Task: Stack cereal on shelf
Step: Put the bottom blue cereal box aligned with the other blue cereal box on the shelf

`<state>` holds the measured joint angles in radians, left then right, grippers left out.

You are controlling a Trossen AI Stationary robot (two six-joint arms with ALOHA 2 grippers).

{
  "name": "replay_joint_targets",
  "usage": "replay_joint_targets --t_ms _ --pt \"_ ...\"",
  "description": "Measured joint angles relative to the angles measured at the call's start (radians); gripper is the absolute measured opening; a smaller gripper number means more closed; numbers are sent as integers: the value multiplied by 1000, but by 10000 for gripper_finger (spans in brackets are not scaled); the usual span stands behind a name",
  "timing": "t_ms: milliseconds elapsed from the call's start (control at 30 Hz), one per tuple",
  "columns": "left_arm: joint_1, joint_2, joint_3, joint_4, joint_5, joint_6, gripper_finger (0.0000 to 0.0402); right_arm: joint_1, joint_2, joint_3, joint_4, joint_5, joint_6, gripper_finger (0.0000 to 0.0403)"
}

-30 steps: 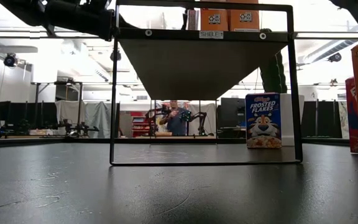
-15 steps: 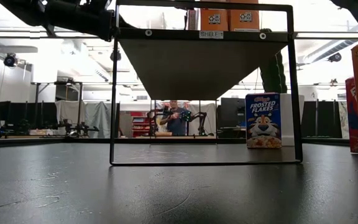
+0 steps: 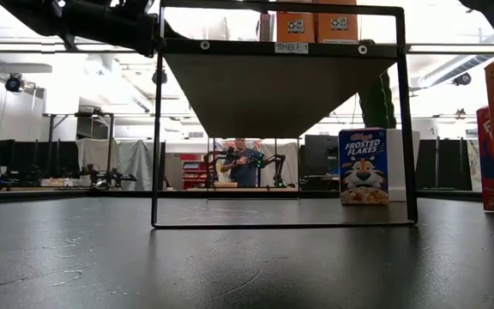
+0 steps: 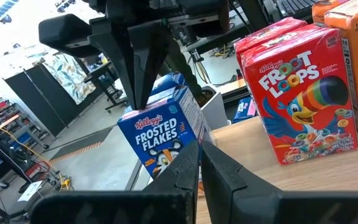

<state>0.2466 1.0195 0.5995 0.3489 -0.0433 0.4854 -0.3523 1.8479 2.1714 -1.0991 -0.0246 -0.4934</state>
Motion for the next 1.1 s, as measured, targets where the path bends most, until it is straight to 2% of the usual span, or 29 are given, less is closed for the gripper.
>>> replay_joint_targets --t_ms 267,533,800,1100 --pt "3 45 0 18 0 7 0 0 -7 -1 15 0 -5 8" --pt "68 264 9 240 0 47 0 3 -32 -1 21 -3 0 8" --pt "92 450 110 237 1 42 0 3 -46 -1 22 -9 8 8" --pt "101 480 121 265 7 39 0 3 -46 -1 15 -10 11 9"
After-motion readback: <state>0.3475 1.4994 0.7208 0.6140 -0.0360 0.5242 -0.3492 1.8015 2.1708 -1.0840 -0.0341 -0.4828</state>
